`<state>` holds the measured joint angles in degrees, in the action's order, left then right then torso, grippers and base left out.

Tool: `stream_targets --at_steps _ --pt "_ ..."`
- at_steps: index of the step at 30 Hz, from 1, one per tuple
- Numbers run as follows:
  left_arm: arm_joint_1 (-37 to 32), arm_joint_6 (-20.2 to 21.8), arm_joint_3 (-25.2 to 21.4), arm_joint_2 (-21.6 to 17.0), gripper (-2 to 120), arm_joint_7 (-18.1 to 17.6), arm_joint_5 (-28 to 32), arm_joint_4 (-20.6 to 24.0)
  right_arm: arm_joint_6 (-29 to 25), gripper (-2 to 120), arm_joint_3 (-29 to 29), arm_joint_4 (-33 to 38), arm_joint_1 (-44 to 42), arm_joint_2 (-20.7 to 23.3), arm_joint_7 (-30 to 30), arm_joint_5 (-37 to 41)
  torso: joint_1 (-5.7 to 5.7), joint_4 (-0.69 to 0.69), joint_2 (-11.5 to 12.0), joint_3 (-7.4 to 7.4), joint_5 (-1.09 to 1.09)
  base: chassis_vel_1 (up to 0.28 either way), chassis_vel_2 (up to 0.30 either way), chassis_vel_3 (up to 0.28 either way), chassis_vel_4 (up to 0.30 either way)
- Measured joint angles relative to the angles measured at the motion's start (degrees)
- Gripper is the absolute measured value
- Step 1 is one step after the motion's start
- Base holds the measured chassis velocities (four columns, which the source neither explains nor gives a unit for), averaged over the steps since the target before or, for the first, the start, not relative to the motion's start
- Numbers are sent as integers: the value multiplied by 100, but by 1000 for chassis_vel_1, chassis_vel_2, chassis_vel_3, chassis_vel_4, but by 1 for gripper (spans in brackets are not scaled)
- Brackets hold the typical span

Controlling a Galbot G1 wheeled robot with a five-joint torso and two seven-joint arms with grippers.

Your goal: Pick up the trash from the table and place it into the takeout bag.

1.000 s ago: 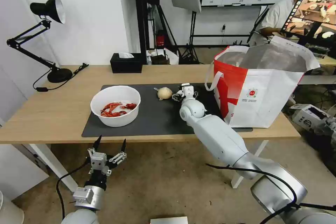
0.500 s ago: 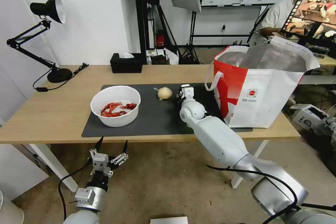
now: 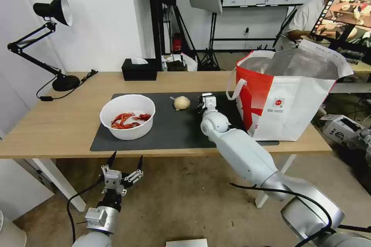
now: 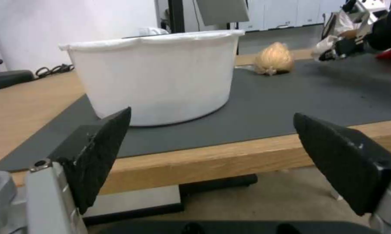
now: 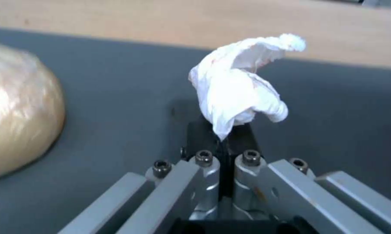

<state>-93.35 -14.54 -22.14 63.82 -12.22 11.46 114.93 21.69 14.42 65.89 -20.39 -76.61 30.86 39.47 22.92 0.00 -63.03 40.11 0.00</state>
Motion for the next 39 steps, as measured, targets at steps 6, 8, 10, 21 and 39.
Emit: stream_targets --at_steps 6,8,10,21,39 --pt "-23 -1 -35 -28 100 -7 0 87 -139 0 -20 793 -245 382 67 -143 0 0 0 0 1 0 0 0 0" --pt "-41 0 -53 -29 100 -13 0 112 -165 0 -68 1153 -360 538 96 -170 0 0 0 0 0 0 0 0 0" --pt "-92 -1 -77 -27 100 -18 -1 167 -244 0 -194 1888 -623 834 147 -261 0 0 0 -1 1 0 0 0 0" --pt "-137 5 -77 17 100 -25 -30 194 -339 0 -826 4062 -1376 1771 321 -260 -1 -1 0 -1 1 0 0 0 0" --pt "-141 52 -28 18 100 -22 -34 147 435 0 -1639 3949 -614 2596 1321 590 0 -1 0 0 1 0 0 0 0"
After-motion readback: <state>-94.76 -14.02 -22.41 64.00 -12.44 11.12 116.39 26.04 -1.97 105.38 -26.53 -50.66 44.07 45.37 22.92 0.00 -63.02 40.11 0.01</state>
